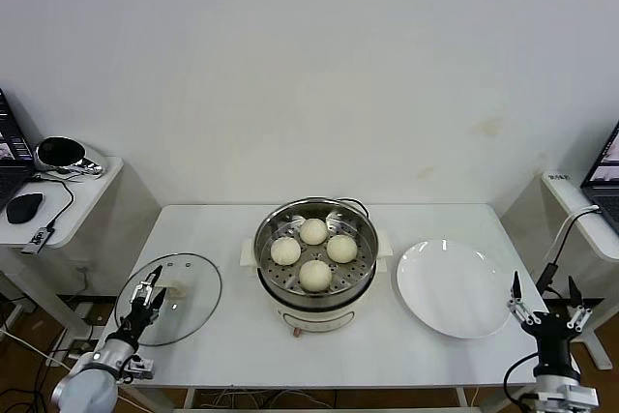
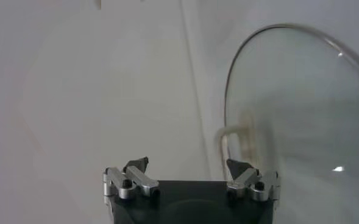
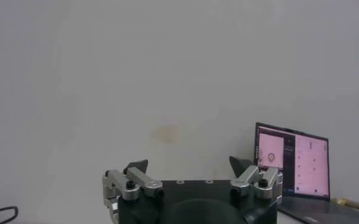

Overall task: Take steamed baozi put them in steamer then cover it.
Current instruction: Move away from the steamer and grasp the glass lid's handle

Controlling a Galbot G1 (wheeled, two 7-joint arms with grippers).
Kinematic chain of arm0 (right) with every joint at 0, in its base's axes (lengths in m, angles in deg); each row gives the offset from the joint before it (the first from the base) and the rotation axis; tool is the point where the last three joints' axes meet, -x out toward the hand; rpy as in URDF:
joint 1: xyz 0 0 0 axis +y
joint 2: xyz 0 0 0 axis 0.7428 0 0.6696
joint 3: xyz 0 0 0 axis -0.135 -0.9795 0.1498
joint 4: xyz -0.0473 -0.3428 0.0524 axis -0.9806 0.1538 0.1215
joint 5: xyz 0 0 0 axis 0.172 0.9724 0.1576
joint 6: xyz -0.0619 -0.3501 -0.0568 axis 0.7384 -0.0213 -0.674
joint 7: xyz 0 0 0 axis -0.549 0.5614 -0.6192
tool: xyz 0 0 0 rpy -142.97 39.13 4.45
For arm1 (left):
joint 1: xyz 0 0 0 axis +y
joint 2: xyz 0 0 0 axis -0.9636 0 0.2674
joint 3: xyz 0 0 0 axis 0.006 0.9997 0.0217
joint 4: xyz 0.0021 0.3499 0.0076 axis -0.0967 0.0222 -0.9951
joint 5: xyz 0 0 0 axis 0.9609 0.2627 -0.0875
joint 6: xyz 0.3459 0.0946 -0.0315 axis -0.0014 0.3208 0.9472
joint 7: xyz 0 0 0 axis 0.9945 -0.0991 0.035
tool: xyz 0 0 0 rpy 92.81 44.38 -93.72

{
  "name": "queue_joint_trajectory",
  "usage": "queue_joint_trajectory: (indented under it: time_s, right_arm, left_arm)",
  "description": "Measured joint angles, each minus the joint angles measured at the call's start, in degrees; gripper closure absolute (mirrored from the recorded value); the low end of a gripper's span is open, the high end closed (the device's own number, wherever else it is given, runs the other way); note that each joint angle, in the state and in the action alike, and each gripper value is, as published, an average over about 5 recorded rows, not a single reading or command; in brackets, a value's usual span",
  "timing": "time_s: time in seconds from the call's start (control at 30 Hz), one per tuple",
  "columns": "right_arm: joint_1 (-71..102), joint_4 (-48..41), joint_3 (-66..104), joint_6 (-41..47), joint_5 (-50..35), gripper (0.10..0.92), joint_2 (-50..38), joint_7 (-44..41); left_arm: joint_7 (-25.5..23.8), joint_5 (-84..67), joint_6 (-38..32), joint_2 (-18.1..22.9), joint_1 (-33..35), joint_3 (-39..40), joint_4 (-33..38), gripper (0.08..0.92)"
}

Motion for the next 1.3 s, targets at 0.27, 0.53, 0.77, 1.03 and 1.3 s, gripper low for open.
queue_joint_trajectory:
  time_s: [0.27,0.53,0.77,1.03,1.3]
  right_arm:
    - [0.22,-0.16,-0.34,-0.21,0.09,0.203,0.34,-0.02]
    - [0.34,-0.26,-0.46,-0.28,0.10,0.203,0.56,-0.08]
    - [0.55,-0.17,-0.65,-0.29,0.14,0.203,0.64,-0.25]
    - [0.79,0.11,-1.28,-0.33,0.41,0.203,0.68,-0.38]
    - [0.91,0.06,-2.13,-0.51,0.89,0.203,0.68,-0.52]
  left_arm:
    - [0.00,0.22,-0.06,0.05,-2.55,1.00,-1.96,0.177]
    - [-0.32,-0.07,-0.33,0.02,-4.75,2.04,-3.78,0.177]
    - [-0.54,-0.43,-0.88,0.25,-6.31,2.32,-5.85,0.320]
    - [-0.55,-0.99,-1.33,0.51,-6.94,2.47,-7.69,0.545]
    - [-0.58,-2.86,-2.13,0.32,-6.22,1.89,-7.37,0.779]
